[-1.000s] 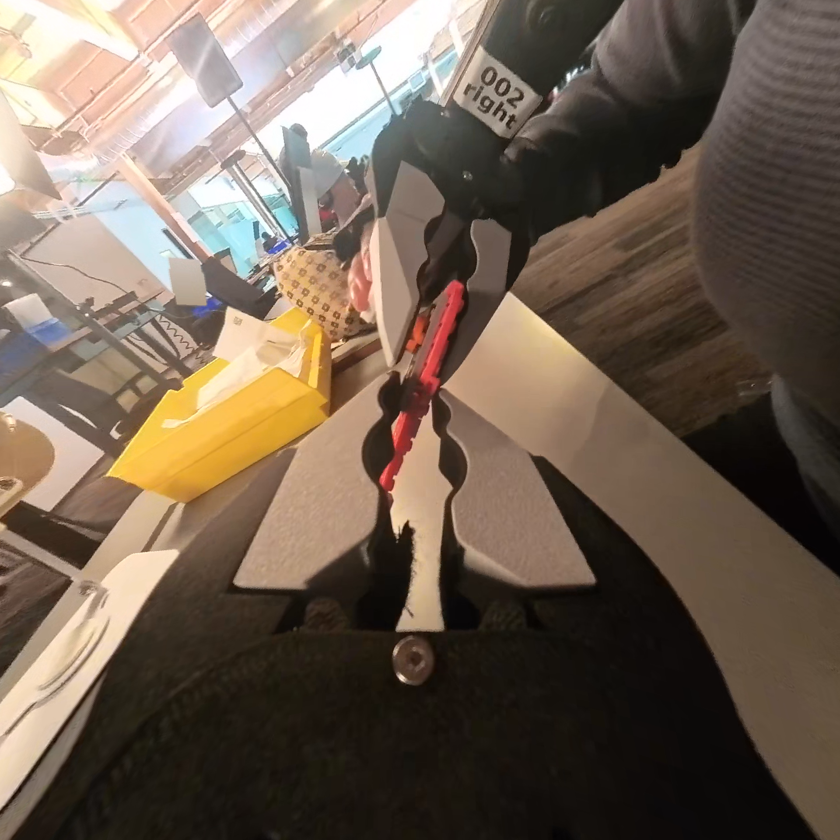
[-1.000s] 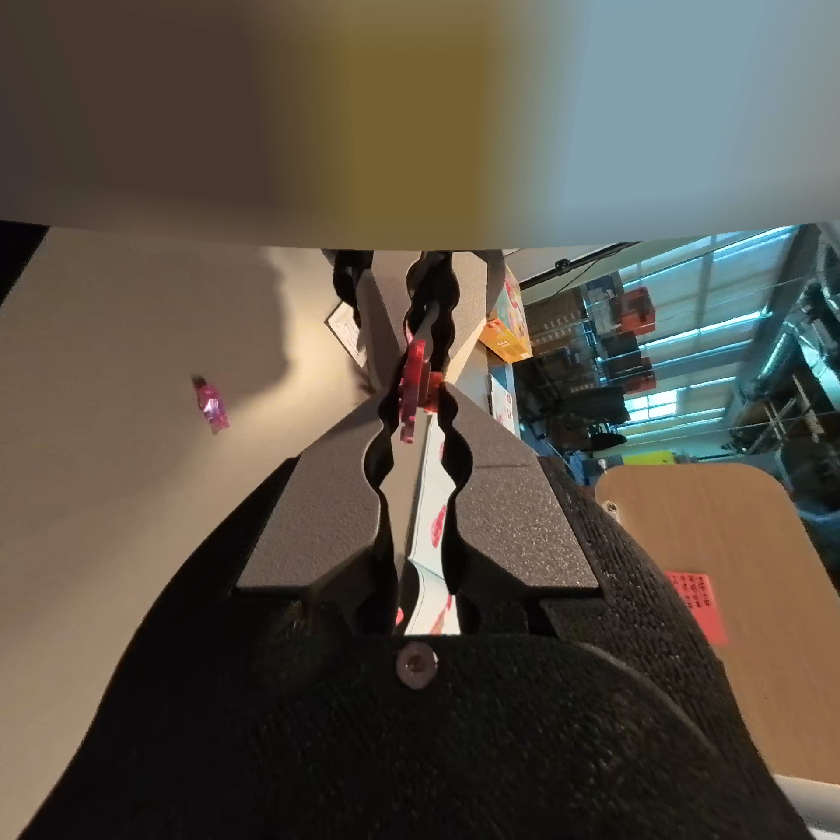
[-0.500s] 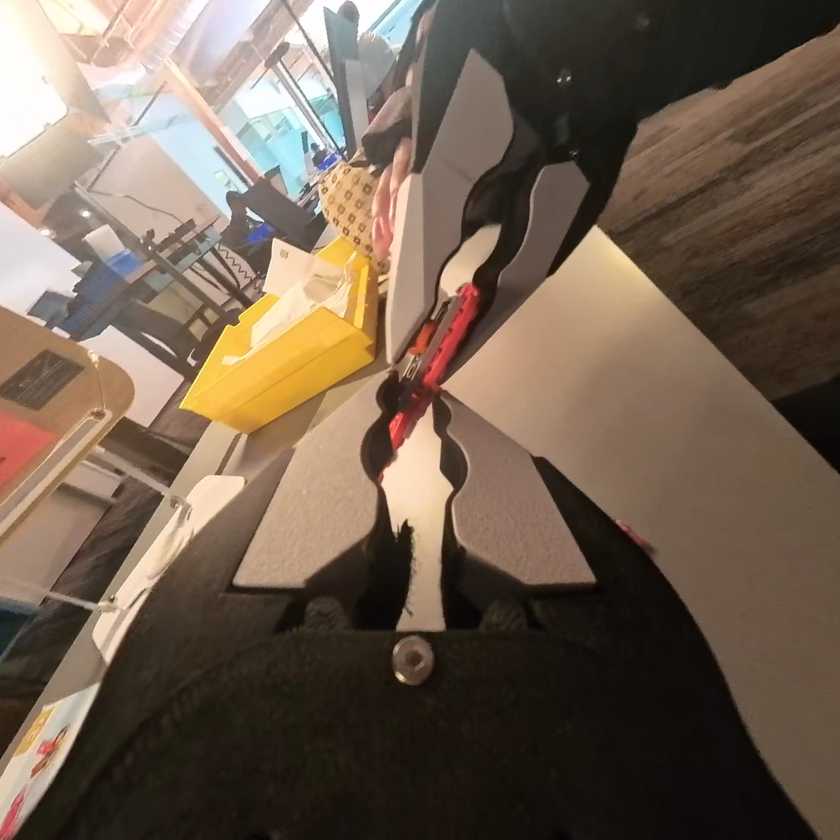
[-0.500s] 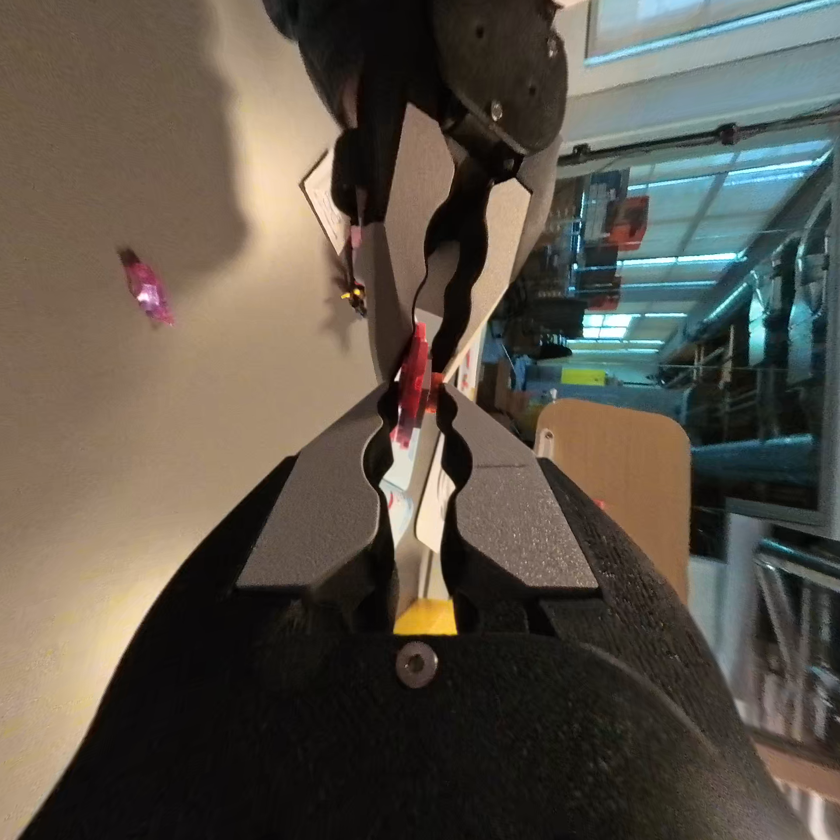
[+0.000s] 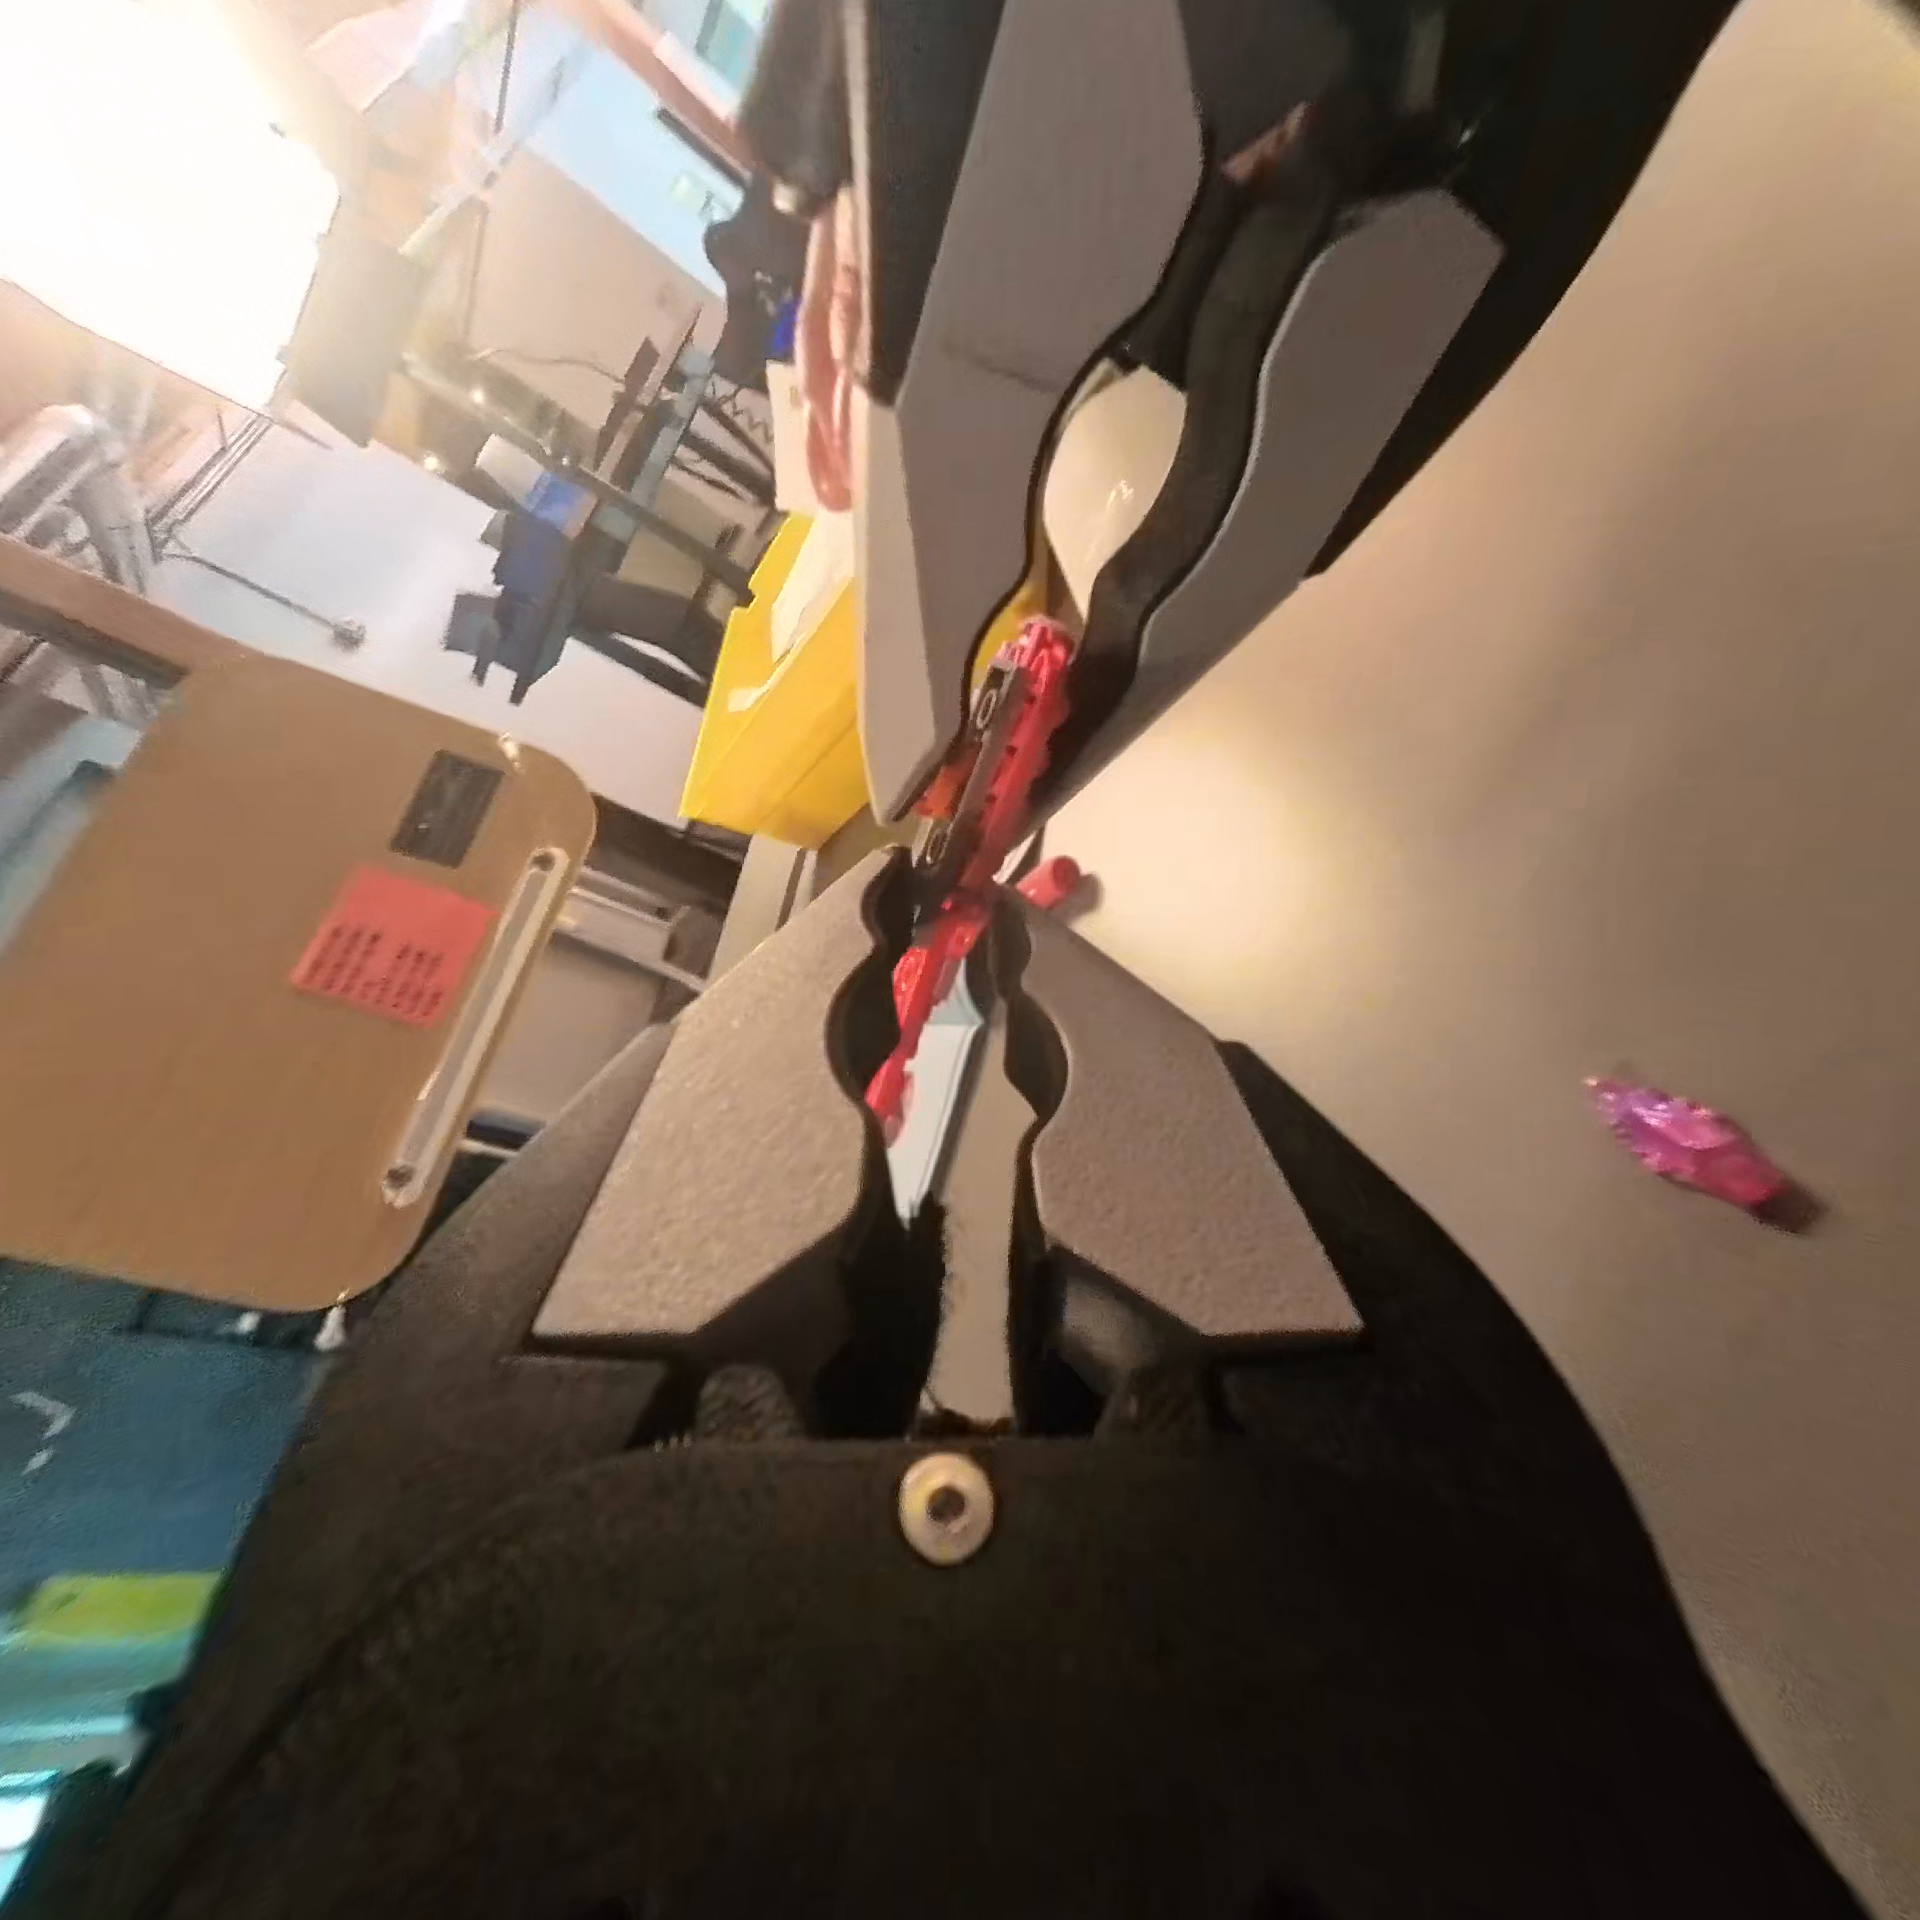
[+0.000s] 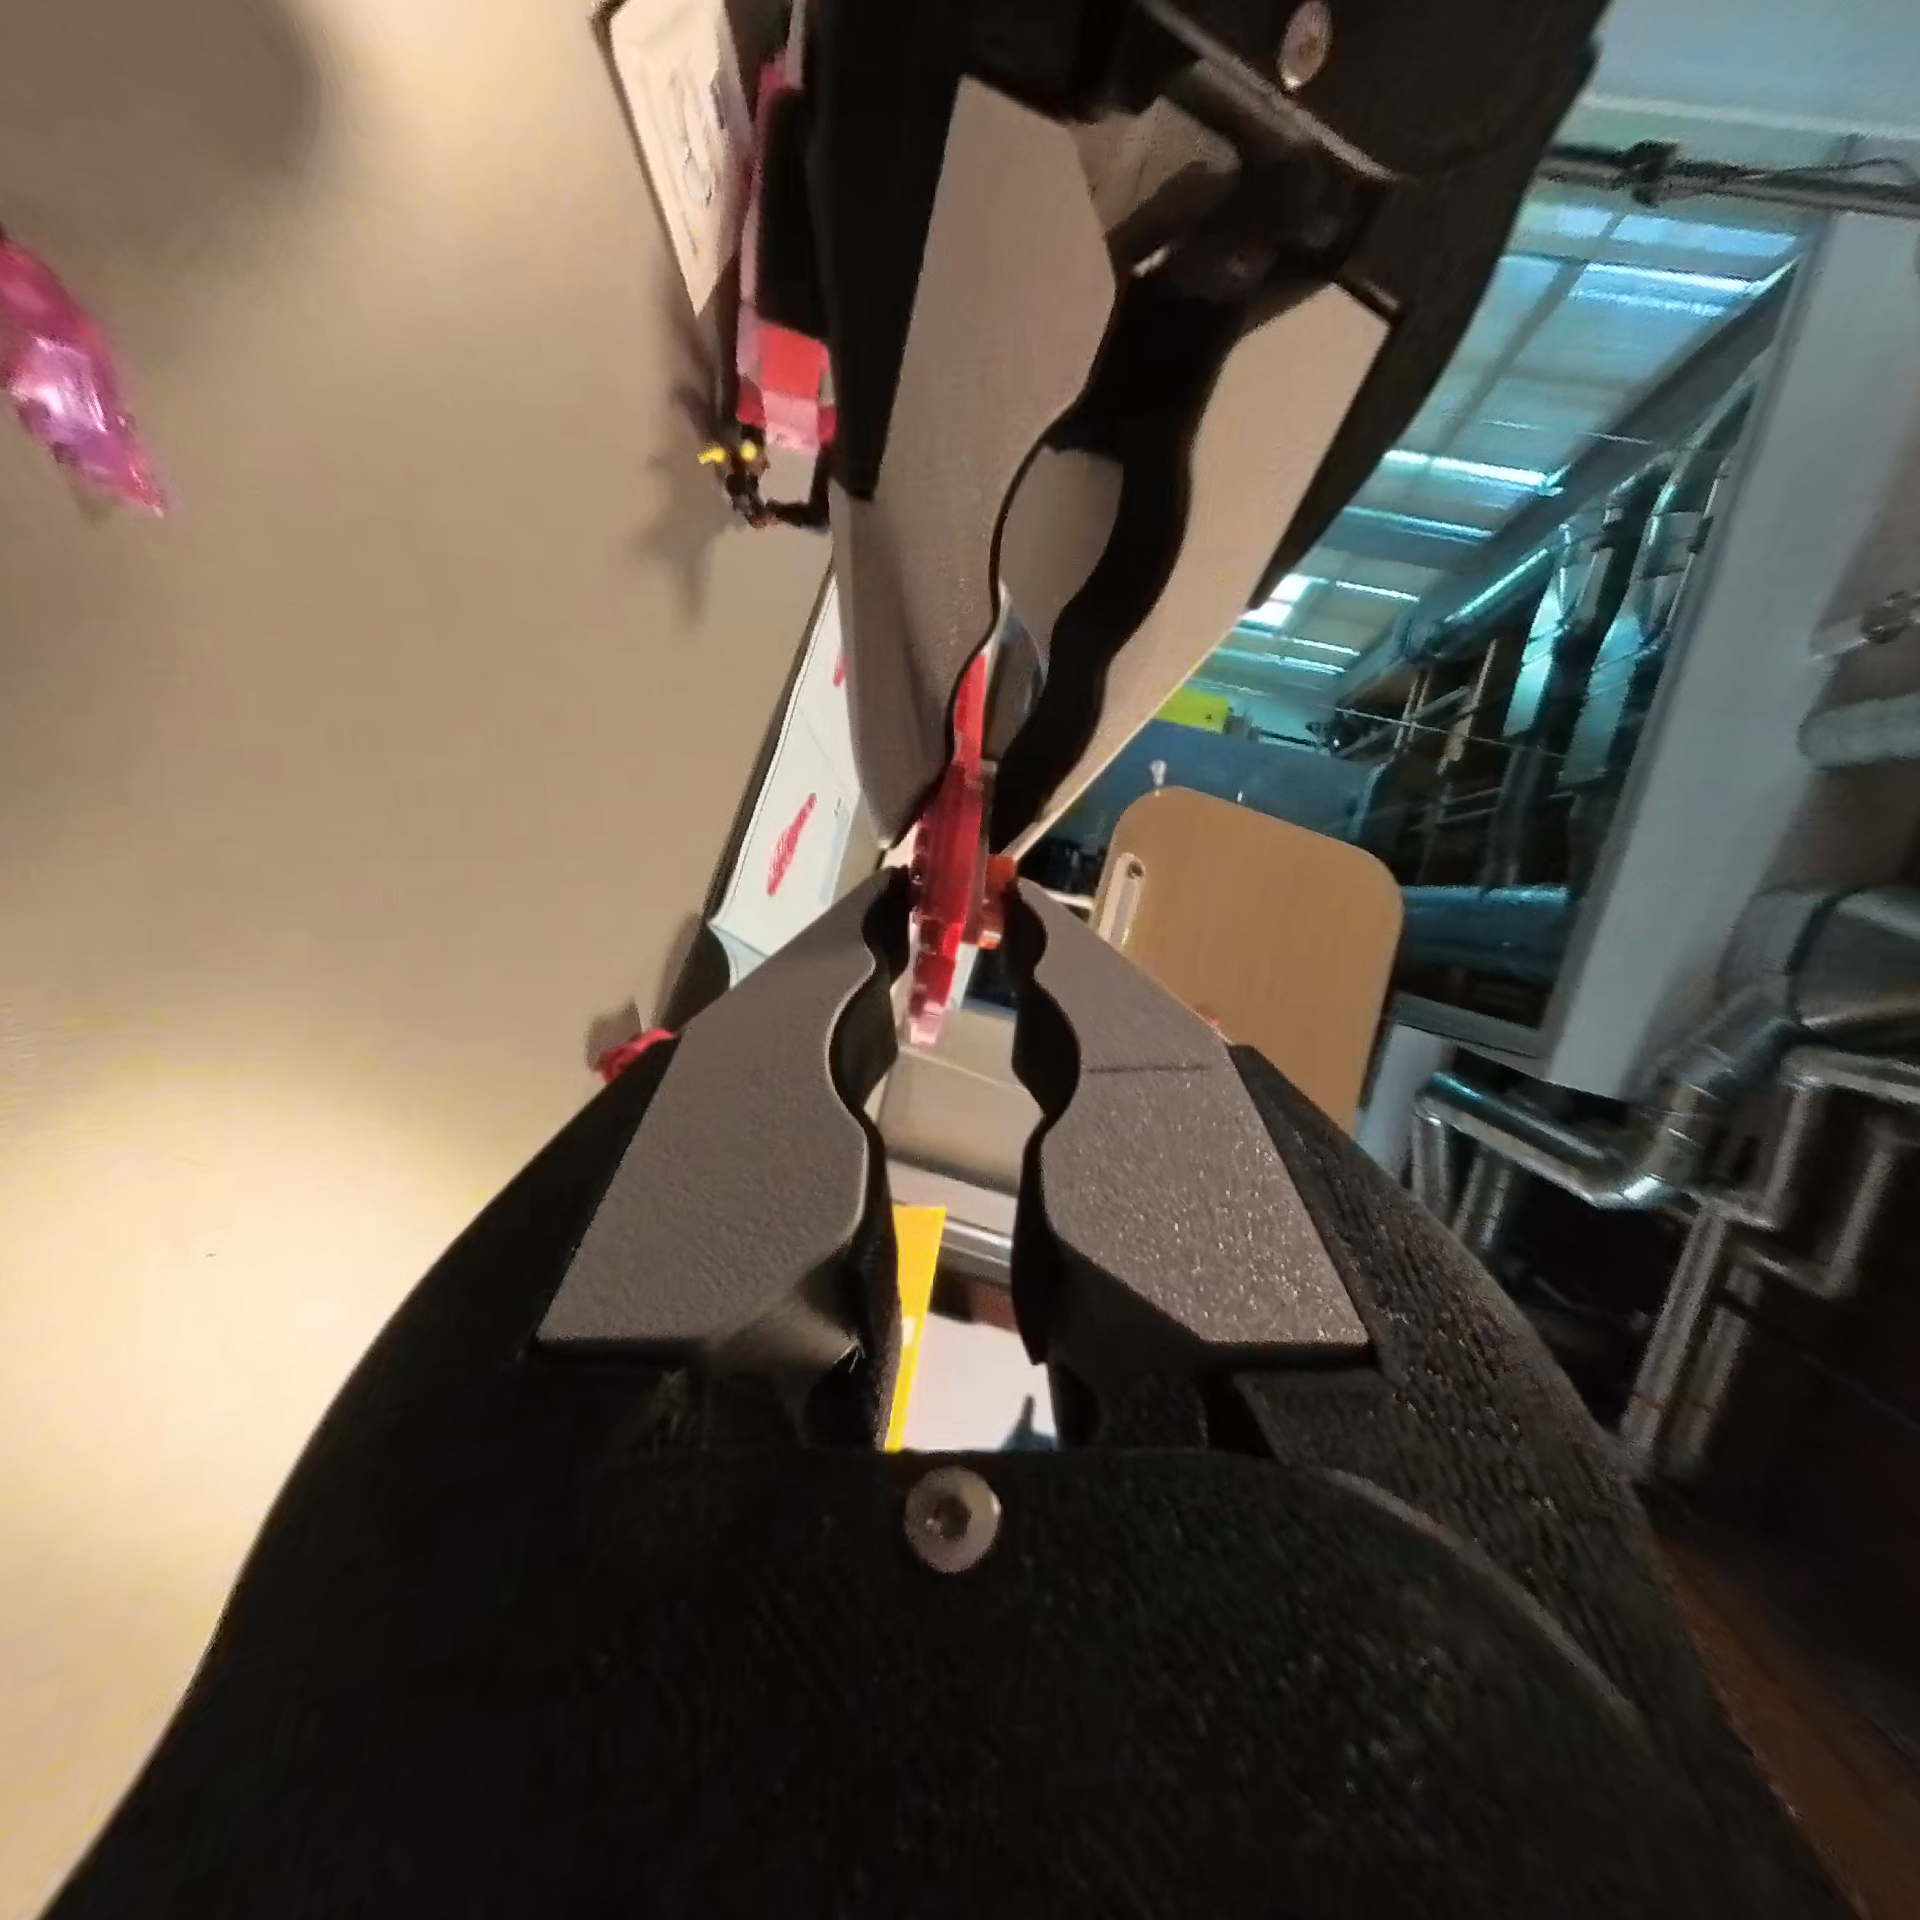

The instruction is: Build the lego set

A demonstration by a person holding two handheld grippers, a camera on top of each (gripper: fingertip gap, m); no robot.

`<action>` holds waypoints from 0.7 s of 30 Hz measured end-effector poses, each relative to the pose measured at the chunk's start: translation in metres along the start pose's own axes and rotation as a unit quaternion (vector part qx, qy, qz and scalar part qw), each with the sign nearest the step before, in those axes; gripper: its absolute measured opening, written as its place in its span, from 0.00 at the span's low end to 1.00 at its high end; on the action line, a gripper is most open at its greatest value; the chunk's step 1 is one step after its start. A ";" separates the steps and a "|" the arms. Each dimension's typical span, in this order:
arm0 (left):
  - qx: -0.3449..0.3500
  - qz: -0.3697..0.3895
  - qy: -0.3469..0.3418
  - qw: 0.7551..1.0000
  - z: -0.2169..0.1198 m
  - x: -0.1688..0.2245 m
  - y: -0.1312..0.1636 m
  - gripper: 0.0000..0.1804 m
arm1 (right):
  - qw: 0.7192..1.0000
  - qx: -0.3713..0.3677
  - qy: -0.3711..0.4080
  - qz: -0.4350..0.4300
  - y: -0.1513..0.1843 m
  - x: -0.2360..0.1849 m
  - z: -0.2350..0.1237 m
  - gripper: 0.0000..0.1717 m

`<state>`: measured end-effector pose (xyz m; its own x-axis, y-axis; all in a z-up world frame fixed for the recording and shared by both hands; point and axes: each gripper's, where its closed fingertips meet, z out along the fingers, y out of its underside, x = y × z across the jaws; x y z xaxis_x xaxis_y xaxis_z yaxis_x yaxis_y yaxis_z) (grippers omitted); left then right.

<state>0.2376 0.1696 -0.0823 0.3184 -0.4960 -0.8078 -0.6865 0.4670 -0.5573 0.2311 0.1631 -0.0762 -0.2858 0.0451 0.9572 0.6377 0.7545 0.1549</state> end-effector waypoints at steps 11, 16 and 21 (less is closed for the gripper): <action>0.004 0.048 -0.054 0.997 -0.001 -0.006 -0.005 0.08 | 0.996 0.019 -0.006 0.085 0.001 0.003 -0.002 0.08; 0.129 -0.079 -0.049 0.987 -0.026 -0.028 -0.028 0.33 | 0.969 0.097 -0.011 0.226 0.005 0.020 -0.015 0.08; 0.263 -0.281 0.044 0.922 -0.050 -0.043 -0.042 0.45 | 0.908 0.243 -0.047 0.337 -0.013 0.037 -0.039 0.08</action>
<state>0.2196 0.1349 -0.0146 0.4572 -0.8146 -0.3570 -0.0106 0.3963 -0.9180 0.2408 0.1296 -0.0331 -0.0217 0.6420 0.7664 0.3058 0.7341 -0.6063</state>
